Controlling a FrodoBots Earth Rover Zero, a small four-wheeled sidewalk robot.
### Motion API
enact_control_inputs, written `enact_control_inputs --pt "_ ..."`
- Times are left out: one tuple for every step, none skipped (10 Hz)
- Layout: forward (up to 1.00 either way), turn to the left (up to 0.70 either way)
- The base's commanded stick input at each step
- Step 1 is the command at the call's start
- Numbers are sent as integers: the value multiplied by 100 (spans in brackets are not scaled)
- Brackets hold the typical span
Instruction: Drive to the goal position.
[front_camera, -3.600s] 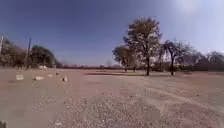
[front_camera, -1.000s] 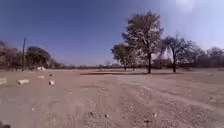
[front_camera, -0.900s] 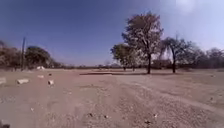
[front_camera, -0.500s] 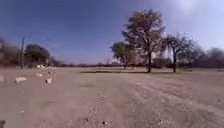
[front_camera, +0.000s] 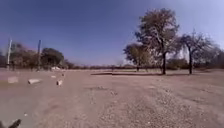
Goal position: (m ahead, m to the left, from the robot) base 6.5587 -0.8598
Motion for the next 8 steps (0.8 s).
enact_control_inputs --pt "50 0" --pt "50 0" --pt "50 0" --pt "50 0" --pt "50 0" --pt "50 0" --pt "50 0" --pt "50 0"
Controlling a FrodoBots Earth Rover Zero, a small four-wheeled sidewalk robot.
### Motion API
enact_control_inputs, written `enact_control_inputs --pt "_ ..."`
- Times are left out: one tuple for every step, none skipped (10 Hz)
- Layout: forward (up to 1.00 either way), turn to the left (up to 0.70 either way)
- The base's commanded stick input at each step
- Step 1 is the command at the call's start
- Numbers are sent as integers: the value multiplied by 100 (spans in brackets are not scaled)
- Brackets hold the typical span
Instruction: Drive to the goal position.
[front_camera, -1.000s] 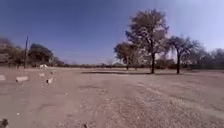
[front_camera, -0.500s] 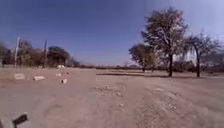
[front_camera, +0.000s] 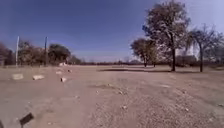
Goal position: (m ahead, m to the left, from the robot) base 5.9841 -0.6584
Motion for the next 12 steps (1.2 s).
enact_control_inputs --pt "50 0" --pt "50 0" --pt "50 0" --pt "50 0" --pt "50 41" --pt "50 50" --pt "50 44" --pt "50 34" --pt "50 0" --pt "50 0" --pt "50 0" --pt "50 0"
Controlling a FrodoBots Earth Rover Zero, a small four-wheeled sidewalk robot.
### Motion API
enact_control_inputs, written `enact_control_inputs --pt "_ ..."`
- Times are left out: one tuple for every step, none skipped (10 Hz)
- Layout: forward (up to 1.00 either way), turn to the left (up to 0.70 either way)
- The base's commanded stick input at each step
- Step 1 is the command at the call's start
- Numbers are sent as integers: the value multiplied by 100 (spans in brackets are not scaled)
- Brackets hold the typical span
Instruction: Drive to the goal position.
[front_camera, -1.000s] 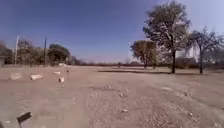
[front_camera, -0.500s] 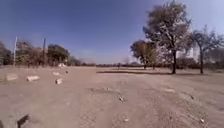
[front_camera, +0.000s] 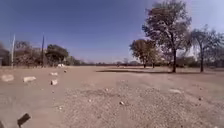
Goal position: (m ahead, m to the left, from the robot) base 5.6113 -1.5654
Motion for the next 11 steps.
enact_control_inputs --pt "50 0" --pt "50 0" --pt "50 0" --pt "50 0" --pt "50 0" --pt "50 0" --pt "50 0" --pt "50 0" --pt "50 0" --pt "50 0" --pt "50 0"
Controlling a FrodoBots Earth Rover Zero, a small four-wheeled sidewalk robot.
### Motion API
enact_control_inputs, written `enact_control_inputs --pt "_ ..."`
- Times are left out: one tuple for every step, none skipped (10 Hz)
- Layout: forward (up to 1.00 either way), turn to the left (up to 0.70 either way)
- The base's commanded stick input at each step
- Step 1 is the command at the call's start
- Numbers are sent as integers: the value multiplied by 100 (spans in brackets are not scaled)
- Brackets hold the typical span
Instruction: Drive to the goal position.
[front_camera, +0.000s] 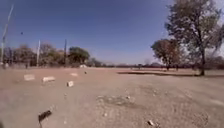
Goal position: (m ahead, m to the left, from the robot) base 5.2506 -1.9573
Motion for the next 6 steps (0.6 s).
enact_control_inputs --pt "50 0" --pt "50 0" --pt "50 0" --pt "50 0" --pt "50 0" --pt "50 0"
